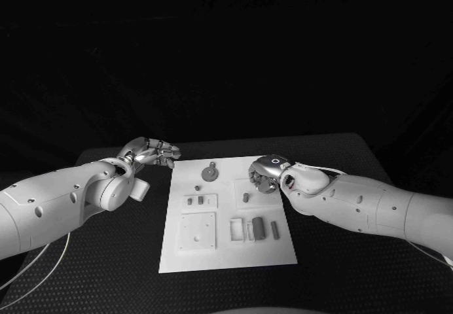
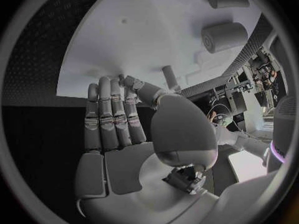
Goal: Assemble the parts on the task board
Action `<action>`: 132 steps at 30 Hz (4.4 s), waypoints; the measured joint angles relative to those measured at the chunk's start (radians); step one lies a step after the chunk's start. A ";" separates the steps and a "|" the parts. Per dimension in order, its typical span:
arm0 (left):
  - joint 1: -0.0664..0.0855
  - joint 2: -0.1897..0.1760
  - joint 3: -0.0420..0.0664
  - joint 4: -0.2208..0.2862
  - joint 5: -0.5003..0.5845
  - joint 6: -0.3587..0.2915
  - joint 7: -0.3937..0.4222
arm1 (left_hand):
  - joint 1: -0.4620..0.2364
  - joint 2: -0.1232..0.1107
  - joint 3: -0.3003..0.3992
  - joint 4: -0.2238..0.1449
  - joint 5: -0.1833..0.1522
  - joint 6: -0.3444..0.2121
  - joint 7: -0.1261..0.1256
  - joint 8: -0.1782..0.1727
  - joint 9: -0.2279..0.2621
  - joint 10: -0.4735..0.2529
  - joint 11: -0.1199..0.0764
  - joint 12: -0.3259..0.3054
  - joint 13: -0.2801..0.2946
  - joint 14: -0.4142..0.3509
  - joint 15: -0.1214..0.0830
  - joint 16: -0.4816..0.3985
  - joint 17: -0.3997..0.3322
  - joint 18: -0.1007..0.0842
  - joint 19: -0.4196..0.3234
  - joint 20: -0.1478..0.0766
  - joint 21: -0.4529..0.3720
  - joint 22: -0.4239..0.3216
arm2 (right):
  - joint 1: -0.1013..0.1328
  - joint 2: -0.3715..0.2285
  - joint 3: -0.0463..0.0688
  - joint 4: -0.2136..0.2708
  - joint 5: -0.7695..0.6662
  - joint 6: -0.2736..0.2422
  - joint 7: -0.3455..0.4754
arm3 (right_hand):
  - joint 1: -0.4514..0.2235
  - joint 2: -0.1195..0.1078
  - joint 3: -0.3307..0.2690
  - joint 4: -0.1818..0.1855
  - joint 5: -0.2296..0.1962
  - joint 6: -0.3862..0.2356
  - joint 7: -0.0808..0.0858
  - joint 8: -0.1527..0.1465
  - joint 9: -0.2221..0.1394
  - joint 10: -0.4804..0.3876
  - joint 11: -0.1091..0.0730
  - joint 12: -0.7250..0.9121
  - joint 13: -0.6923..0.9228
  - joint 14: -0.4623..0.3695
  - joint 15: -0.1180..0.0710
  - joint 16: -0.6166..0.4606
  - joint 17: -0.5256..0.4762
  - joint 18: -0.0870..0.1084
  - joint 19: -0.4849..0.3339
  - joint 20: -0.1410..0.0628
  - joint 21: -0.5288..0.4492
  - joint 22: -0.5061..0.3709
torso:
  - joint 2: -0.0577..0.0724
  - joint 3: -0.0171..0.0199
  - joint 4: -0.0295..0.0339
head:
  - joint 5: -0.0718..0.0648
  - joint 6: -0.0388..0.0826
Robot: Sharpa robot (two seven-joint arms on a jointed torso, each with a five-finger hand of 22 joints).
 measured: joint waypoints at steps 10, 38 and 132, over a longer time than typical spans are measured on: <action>0.000 -0.001 0.000 0.000 0.001 0.000 0.000 | 0.000 0.000 0.000 0.000 0.000 0.000 0.000 0.004 0.000 0.000 0.000 0.000 0.000 0.000 0.000 0.000 0.001 0.000 0.000 0.000 0.000 0.000 | 0.018 -0.013 0.009 0.026 0.014 0.004 0.012 | 0.000 0.000 0.000 0.000 -0.001 0.000 0.000 0.000 0.002 0.004 -0.003 -0.001 -0.001 0.001 0.001 0.000 0.001 0.000 0.000 0.000 0.000 0.000 | 0.000 0.0002 -0.0008 | 0.002 -0.002; 0.000 -0.001 0.000 -0.005 0.004 0.000 0.000 | 0.000 0.000 0.000 0.000 0.000 0.000 0.000 0.004 -0.001 -0.003 -0.004 0.000 -0.001 0.000 0.000 0.000 0.004 0.000 0.000 0.000 -0.004 -0.001 | 0.028 -0.060 0.068 0.191 0.101 -0.008 0.046 | -0.004 -0.004 0.000 0.000 -0.001 0.000 0.000 0.000 0.002 0.005 -0.005 -0.002 0.002 0.001 0.002 0.000 0.002 0.000 0.000 0.000 0.000 0.000 | 0.000 0.0000 -0.0010 | 0.015 -0.004; 0.017 0.053 0.000 -0.070 0.020 -0.001 -0.001 | -0.004 -0.004 -0.003 0.003 0.000 -0.007 0.000 0.008 -0.002 -0.003 -0.004 0.000 -0.003 0.004 0.004 -0.012 0.017 0.000 0.000 0.000 -0.008 -0.003 | -0.110 0.137 -0.004 0.156 0.073 -0.030 0.099 | -0.011 0.005 0.000 0.000 -0.004 -0.002 0.002 0.000 0.006 -0.001 0.001 -0.006 0.008 0.001 0.002 0.000 0.002 0.000 0.000 0.000 0.000 0.001 | 0.000 -0.0001 -0.0007 | 0.223 -0.078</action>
